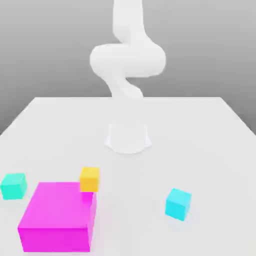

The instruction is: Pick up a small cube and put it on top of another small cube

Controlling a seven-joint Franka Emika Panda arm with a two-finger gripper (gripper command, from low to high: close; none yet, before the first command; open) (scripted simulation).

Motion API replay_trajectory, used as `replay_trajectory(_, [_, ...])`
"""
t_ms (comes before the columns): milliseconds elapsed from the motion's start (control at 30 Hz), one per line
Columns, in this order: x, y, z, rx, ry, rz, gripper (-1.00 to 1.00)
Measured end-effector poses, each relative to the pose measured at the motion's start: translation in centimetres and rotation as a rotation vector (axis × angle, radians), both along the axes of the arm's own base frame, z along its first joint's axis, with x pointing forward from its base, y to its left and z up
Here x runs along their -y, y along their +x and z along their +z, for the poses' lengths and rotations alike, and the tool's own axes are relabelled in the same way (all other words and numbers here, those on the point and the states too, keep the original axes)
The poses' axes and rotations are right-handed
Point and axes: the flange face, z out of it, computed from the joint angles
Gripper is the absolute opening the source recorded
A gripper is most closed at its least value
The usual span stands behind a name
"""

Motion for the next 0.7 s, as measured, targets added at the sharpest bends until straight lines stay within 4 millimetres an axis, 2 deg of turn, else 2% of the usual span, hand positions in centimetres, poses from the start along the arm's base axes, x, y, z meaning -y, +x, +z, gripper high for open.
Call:
replay_trajectory(167, [-3.5,6.0,-4.5,-0.107,-0.041,0.13,0.0])
replay_trajectory(367, [-8.6,11.8,-11.2,-0.227,-0.095,0.283,0.0])
replay_trajectory(533, [-13.5,15.3,-17.8,-0.324,-0.146,0.413,0.0])
replay_trajectory(700, [-19.2,17.3,-25.3,-0.417,-0.205,0.555,0.0])
